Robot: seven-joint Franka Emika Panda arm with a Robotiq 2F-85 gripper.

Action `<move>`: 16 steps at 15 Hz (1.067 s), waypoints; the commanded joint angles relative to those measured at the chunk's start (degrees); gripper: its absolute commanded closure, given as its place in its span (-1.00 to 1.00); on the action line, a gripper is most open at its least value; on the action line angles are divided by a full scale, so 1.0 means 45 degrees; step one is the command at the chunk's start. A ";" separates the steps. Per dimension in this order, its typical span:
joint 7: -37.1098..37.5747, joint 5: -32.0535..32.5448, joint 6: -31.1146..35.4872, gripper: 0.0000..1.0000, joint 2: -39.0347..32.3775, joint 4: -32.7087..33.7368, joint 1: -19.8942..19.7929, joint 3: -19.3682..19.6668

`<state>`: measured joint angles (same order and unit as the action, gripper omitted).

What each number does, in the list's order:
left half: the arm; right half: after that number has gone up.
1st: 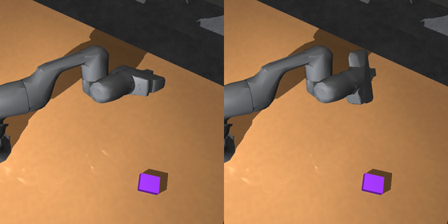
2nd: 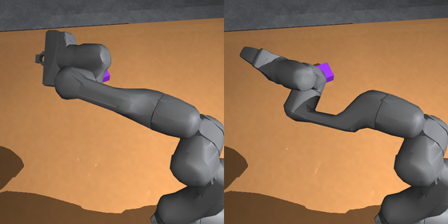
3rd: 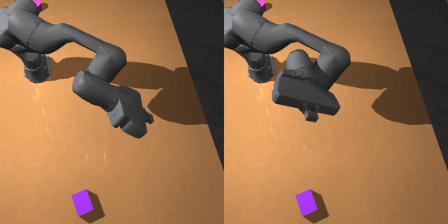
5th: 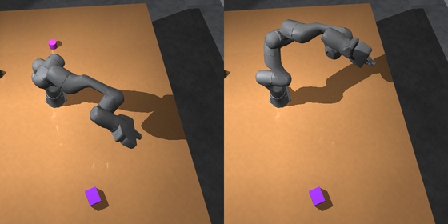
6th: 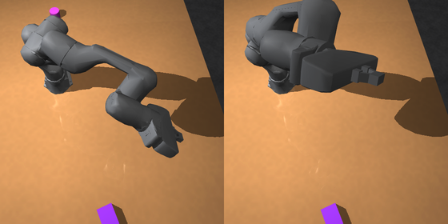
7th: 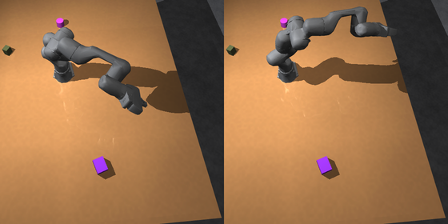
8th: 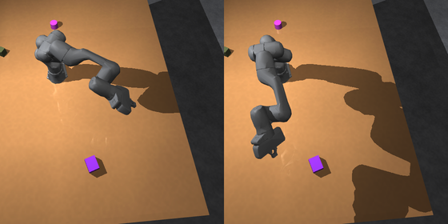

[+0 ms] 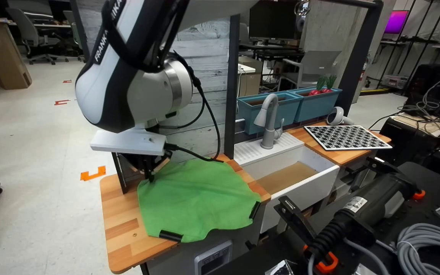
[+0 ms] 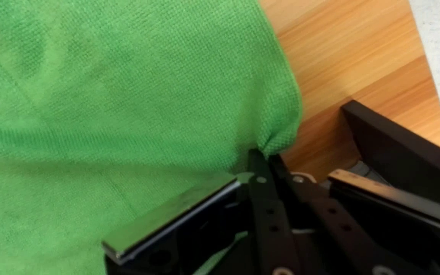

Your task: Fold the green towel

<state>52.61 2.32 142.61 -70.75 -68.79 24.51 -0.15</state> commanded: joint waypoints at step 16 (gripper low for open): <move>-0.0097 -0.2116 0.7371 0.98 0.4453 -1.0294 0.0245 0.0953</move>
<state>53.67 -4.18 173.14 -54.46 -109.62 25.91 4.07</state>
